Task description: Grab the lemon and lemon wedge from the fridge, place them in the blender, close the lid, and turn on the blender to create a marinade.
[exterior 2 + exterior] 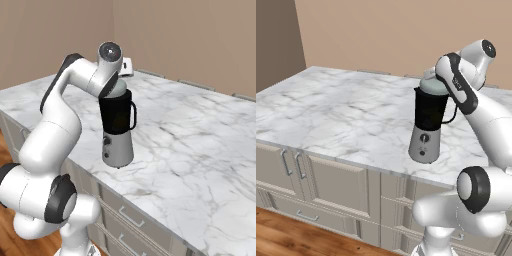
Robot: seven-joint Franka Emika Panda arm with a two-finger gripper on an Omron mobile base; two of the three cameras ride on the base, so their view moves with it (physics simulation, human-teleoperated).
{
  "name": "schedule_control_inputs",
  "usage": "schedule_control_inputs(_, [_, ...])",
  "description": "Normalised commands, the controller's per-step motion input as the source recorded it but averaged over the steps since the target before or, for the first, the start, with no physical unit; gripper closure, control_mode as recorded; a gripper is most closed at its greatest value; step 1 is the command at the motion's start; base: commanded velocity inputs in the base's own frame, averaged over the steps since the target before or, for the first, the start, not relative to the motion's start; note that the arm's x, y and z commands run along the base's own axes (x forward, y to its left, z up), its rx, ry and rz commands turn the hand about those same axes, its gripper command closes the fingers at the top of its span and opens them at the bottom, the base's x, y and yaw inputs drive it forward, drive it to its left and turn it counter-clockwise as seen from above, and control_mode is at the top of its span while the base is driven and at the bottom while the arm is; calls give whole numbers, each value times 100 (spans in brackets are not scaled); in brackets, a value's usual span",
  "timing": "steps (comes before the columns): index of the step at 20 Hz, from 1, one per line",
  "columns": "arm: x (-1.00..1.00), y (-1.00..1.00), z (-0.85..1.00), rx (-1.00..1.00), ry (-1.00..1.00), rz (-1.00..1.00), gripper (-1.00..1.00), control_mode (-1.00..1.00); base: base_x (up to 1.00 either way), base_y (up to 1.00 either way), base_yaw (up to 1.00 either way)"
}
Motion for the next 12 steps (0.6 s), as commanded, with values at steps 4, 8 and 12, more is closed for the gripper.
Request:
schedule_control_inputs(4, [20, 0, -3, 0, 0, 1, 100, -100, 0, 0, 0])
schedule_control_inputs(8, [2, 0, 0, 0, 0, 0, 100, -100, 0, 0, 0])
schedule_control_inputs(12, [1, 0, 0, 0, 0, 0, 100, -100, 0, 0, 0])
